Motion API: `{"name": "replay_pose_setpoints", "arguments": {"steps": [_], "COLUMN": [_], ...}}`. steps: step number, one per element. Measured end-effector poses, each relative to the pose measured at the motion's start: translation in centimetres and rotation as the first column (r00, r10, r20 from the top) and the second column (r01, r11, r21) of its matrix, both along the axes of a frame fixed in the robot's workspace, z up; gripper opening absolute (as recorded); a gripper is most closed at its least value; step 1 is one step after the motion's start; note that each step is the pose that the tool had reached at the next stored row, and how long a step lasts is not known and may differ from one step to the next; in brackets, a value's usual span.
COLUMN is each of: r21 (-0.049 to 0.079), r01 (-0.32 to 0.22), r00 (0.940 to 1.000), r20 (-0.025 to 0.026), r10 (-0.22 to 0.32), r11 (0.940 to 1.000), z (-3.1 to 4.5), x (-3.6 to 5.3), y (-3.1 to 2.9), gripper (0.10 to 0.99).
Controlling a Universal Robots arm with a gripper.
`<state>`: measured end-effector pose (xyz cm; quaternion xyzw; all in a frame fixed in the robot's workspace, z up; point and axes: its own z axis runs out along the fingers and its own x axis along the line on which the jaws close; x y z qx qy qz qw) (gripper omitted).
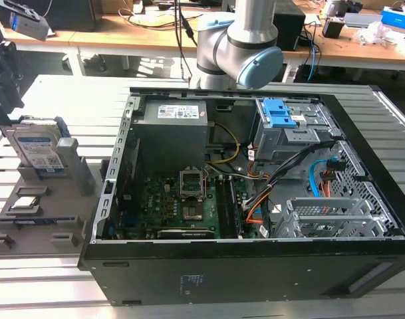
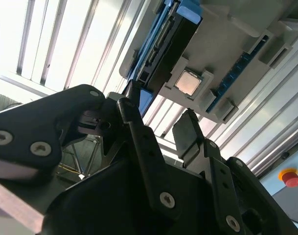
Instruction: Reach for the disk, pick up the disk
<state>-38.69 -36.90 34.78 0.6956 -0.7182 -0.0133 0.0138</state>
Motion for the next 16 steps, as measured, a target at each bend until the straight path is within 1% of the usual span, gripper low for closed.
{"name": "replay_pose_setpoints", "arguments": {"steps": [16], "r21": [0.000], "r01": [0.000], "r00": [1.0000], "r20": [0.0000], "r10": [0.000], "r11": [1.0000], "z": [-0.69], "x": [0.00], "y": [0.00], "gripper": [0.541]}}
